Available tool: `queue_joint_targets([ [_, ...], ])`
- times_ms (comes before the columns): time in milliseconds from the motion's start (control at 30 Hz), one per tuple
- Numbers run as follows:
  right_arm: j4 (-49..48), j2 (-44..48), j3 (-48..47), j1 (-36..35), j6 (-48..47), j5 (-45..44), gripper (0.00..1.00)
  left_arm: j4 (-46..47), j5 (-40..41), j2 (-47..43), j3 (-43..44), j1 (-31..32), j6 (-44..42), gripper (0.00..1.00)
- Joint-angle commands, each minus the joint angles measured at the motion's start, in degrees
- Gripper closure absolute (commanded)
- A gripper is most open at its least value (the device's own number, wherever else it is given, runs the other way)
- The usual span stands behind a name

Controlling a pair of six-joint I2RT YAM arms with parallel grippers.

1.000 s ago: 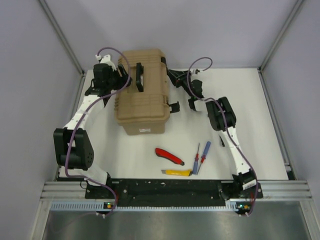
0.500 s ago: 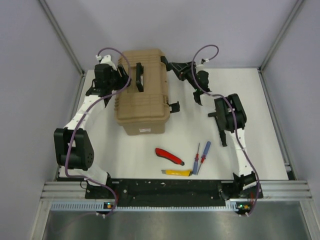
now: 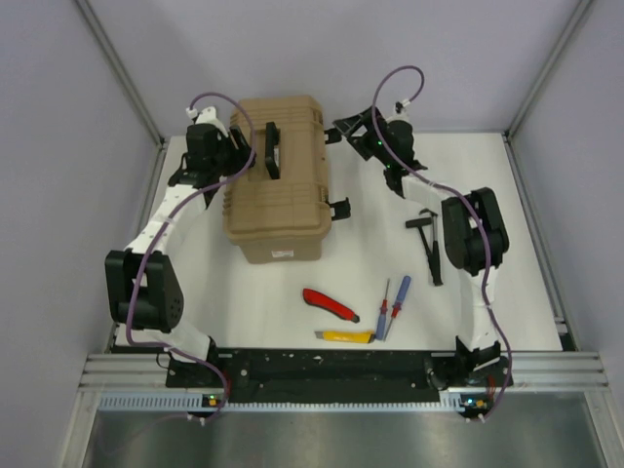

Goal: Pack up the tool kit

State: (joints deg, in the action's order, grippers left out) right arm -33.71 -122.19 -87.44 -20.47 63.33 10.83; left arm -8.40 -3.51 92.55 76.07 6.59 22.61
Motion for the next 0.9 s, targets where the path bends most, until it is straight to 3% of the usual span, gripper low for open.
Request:
queue_joint_targets([
  [0,15.8,2.9,-8.4,-1.1,-14.1,-4.4,0.13,-17.3,-1.2,1.4,-1.5,0.9,1.4,0.32],
  [233,26.8,7.3,-8.7,-1.6,-22.0,-5.0,0.15,-20.9,1.3,-4.2,4.9,0.9,2.5,0.27],
  [433,33.5,13.0,-3.6,-1.6,-24.0,-3.3,0.2,-14.0,-3.3,-8.9,6.9,4.8,0.4,0.26],
  [700,36.3,19.3,3.8,-1.6,-23.8,-1.2,0.23,-8.0,8.0,-10.0,5.0,10.6,0.5,0.3],
  [867,37.7,21.8,6.0,-1.8,-25.0,-1.1,0.24,-1.4,9.8,-12.6,2.2,12.7,1.0,0.3],
])
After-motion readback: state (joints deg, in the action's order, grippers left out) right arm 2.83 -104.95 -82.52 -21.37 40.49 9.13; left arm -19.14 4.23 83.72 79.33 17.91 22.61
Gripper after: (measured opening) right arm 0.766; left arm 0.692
